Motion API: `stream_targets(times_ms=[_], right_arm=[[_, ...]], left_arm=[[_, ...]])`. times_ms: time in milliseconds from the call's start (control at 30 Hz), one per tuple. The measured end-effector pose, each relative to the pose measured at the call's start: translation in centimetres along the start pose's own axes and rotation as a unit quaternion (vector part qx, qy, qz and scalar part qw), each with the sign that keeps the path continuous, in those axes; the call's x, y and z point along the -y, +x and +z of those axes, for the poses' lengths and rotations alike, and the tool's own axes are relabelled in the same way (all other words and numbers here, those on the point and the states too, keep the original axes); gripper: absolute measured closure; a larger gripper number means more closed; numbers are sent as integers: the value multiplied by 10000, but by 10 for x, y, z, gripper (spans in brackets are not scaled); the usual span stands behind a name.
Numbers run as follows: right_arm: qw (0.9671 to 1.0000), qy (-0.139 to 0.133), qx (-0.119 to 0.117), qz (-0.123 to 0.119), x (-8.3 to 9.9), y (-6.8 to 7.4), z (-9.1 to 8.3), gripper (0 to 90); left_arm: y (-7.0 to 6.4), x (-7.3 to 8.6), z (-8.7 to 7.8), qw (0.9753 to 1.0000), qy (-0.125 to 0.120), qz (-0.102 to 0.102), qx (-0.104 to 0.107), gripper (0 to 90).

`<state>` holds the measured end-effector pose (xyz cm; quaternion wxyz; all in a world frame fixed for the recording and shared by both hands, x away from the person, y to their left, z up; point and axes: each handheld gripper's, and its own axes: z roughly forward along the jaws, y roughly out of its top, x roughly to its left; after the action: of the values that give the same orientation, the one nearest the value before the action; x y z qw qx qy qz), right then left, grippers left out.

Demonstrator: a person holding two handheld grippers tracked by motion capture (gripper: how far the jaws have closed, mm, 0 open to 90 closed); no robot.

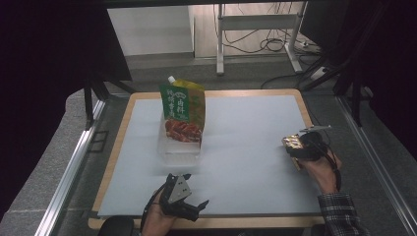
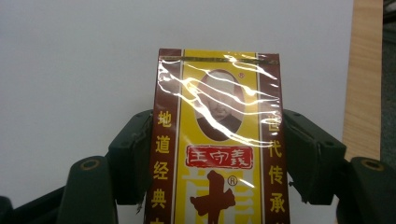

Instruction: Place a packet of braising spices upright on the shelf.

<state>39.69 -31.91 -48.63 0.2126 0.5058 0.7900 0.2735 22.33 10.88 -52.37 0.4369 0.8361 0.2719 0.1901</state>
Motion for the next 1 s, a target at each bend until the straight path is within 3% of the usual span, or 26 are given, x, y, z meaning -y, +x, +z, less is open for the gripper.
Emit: stream_targets(times_ms=[200,433,533,667,867,1000], right_arm=[[9993,-189,-193,-241,-7,13,-15,324],[9970,-247,-457,-581,-10,31,-19,323],[9940,-223,-674,-835,-13,48,-19,323],[9919,-214,-764,-997,-14,61,-18,323],[9860,-171,-1010,-1314,-15,86,-15,323],[9834,-141,-1187,-1367,-14,97,-11,323]], left_arm=[[0,0,0,10000,-2,8,-1,14],[0,0,0,10000,-2,14,0,14],[0,0,0,10000,1,13,2,14],[0,0,0,10000,3,16,4,14],[-1,0,0,10000,-3,15,11,14],[-1,0,0,10000,-7,16,15,15]])
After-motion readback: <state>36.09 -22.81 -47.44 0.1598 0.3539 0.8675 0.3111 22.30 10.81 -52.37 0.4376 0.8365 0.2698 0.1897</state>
